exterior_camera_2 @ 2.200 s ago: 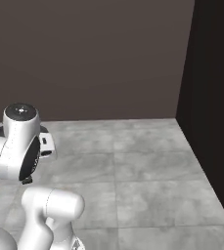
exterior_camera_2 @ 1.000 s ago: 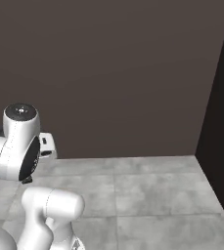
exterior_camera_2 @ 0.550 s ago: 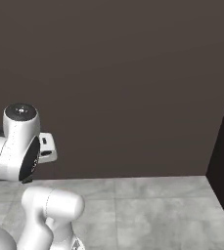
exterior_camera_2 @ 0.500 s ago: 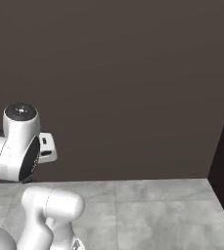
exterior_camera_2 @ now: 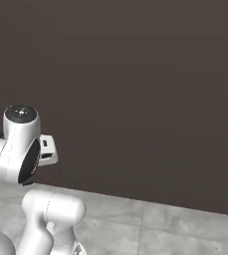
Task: Pick up the pan with the steak in it and place it on the dining table. Then place the steak on the plate.
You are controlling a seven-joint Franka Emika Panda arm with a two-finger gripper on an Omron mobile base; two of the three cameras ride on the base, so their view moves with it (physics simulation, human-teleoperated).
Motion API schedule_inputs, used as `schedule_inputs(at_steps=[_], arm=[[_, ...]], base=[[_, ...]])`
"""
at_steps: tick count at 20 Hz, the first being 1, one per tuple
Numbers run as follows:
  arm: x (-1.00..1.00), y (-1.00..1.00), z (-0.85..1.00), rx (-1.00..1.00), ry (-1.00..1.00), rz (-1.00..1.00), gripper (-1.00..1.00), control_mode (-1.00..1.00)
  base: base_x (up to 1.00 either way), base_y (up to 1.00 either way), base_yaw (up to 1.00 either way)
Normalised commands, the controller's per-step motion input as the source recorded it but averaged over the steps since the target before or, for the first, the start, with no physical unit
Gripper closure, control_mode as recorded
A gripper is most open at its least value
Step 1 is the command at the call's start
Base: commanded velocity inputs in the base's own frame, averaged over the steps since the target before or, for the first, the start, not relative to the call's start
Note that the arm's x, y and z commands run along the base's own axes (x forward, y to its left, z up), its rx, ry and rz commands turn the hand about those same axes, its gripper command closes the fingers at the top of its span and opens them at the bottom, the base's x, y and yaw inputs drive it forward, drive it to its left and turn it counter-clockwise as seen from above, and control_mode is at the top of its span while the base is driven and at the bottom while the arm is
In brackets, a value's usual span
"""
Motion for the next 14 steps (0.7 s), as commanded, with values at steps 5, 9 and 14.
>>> schedule_inputs(at_steps=[5,9,14], arm=[[0.00,0.00,0.00,0.00,0.00,0.00,1.00,1.00],[0.00,0.00,0.00,0.00,0.00,0.00,1.00,1.00],[0.00,0.00,0.00,0.00,0.00,0.00,1.00,1.00]], base=[[0.00,0.00,0.50],[0.00,0.00,0.50],[0.00,0.00,0.50]])
